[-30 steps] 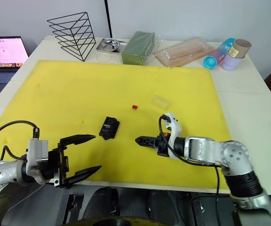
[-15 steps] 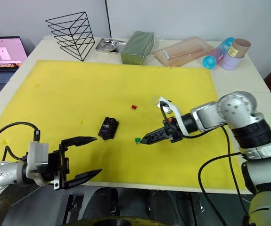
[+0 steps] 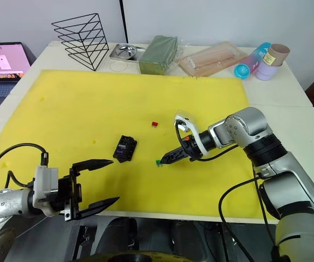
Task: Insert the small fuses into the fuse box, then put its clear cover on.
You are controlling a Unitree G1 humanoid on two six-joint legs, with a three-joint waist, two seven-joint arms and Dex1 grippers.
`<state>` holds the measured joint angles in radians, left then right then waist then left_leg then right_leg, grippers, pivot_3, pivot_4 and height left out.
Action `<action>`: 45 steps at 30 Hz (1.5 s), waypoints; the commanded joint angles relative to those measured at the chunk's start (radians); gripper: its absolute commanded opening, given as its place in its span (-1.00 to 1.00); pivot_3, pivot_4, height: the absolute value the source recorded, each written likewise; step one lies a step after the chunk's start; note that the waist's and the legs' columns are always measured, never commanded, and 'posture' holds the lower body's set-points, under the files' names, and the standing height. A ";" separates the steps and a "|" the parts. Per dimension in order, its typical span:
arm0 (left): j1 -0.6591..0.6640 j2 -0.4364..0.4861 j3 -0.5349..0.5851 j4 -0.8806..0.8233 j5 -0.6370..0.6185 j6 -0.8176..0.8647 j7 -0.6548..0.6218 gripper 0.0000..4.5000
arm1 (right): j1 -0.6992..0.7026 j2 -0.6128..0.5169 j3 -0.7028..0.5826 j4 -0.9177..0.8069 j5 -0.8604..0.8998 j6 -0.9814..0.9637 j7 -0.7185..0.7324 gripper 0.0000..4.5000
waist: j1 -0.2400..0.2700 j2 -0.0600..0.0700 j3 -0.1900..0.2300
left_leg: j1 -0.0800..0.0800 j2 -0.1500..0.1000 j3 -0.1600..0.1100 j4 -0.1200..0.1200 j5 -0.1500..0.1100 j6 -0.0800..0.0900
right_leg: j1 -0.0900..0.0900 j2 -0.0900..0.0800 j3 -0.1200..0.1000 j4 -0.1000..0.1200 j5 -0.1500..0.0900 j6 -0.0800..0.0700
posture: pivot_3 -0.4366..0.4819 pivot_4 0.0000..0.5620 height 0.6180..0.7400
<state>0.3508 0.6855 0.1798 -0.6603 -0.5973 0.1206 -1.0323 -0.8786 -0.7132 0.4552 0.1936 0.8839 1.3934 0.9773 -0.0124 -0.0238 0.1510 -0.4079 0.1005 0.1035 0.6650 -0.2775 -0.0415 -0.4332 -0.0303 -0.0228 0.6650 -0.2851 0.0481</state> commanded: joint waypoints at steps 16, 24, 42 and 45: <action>-0.010 0.013 0.010 -0.013 -0.009 -0.005 -0.006 1.00 | -0.041 0.084 -0.025 0.062 -0.122 0.036 0.147 0.21 | -0.001 0.000 0.000 | 0.000 0.000 0.000 0.000 0.000 0.000 | 0.000 0.000 0.000 0.000 0.000 0.000 | -0.05 -0.47 1.00; -0.017 0.012 0.006 -0.007 -0.006 -0.006 -0.003 1.00 | -0.046 0.111 -0.009 0.106 -0.192 0.006 0.158 -0.46 | -0.001 0.000 0.000 | 0.000 0.000 0.000 0.000 0.000 0.000 | 0.000 0.000 0.000 0.000 0.000 0.000 | -0.05 -0.47 1.00; -0.022 0.013 -0.008 -0.012 -0.009 0.004 0.002 1.00 | -0.118 0.144 0.107 0.206 -0.356 -0.149 0.319 -0.46 | -0.004 0.000 0.000 | 0.000 0.000 0.000 0.000 0.000 0.000 | 0.000 0.001 0.000 0.000 0.000 0.000 | -0.05 -0.47 1.00; -0.020 0.012 -0.011 -0.013 -0.007 0.003 0.003 1.00 | -0.148 0.147 0.151 0.232 -0.387 -0.176 0.381 -0.46 | -0.003 0.001 0.000 | 0.001 0.000 0.000 0.000 0.000 0.000 | 0.000 0.001 0.000 0.001 0.000 0.000 | -0.05 -0.47 1.00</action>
<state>0.3286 0.6948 0.1714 -0.6498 -0.5981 0.1282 -1.0310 -1.0019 -0.5688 0.5983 0.4206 0.5173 1.2408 1.3276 -0.0156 -0.0231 0.1513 -0.4074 0.1006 0.1038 0.6650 -0.2774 -0.0416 -0.4336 -0.0296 -0.0228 0.6656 -0.2848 0.0477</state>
